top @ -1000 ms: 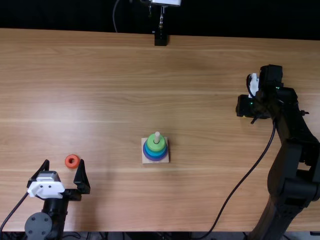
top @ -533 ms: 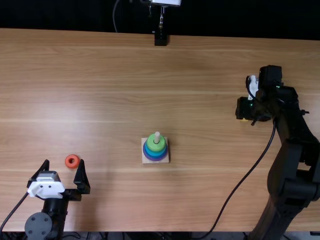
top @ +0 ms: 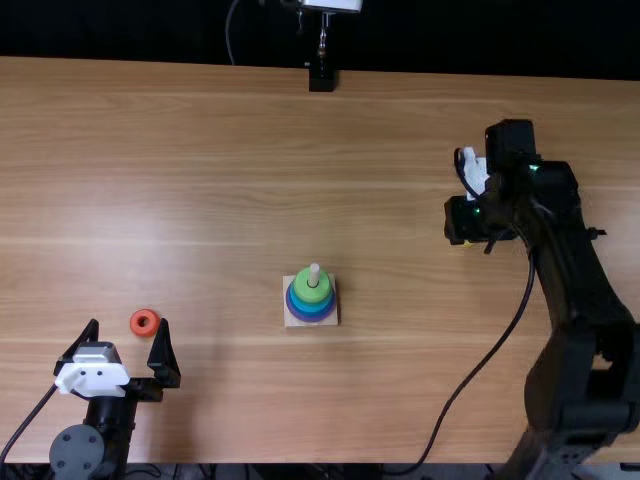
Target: Build the Hanoi tower: stack the rings onto the peg from bottom to top in this color order: purple, dark blue, light blue, dark green, light green, yellow, orange.
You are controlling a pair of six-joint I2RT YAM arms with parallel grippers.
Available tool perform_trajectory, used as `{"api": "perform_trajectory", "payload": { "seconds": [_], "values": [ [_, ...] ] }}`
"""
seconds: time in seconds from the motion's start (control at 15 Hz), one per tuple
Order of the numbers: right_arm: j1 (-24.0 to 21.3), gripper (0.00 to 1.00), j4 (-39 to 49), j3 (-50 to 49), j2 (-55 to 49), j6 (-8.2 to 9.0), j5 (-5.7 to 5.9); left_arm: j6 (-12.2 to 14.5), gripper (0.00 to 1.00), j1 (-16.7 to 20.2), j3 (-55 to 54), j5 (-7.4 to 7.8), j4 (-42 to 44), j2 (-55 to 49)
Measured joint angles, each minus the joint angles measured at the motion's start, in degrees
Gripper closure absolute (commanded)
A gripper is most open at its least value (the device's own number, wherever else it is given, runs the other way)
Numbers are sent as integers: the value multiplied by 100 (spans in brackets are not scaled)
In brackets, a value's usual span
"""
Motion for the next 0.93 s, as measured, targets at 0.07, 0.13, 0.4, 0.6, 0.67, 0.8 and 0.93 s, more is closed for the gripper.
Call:
{"api": "perform_trajectory", "payload": {
  "seconds": [0.07,0.13,0.4,0.6,0.67,0.8,0.93],
  "values": [
    [136,100,-219,0,-328,2,-101,2,0,0,0,-2,0,-2],
    [264,100,-426,0,-566,0,-240,2,0,0,0,0,0,-2],
    [837,100,-1047,7,-1123,0,-575,0,0,0,0,0,-2,-2],
    [1399,100,-1102,85,-1368,2,-629,2,0,0,0,0,2,-2],
    [1655,100,-1123,85,-1497,4,-638,4,0,0,0,0,-2,-2],
    [2046,100,-1141,105,-1661,9,-658,2,0,0,0,2,0,-2],
    [2330,100,-1134,155,-1665,13,-675,2,0,0,0,0,0,-2]
  ]
}}
